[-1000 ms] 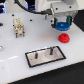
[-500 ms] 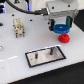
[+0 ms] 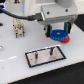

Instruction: Insert the blue gear onto the right peg, followed by the red gear

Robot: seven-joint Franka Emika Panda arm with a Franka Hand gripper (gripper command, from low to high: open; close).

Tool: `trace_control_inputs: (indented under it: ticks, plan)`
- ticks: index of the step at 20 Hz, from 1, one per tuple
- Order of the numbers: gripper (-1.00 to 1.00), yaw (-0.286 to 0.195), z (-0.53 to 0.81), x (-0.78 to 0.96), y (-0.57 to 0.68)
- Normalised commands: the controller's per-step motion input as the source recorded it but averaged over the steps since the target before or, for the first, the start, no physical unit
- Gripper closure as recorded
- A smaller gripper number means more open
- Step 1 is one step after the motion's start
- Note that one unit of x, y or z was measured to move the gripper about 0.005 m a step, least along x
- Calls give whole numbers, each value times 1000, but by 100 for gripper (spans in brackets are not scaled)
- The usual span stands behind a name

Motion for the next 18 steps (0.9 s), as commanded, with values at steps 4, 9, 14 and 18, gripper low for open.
trace_control_inputs:
  ticks: [4, 9, 14, 18]
  plan:
    - [100, 0, 3, 523, -201]
    - [100, 0, -45, 382, -287]
    - [100, 0, -113, 210, -277]
    - [100, 0, -221, 189, -105]
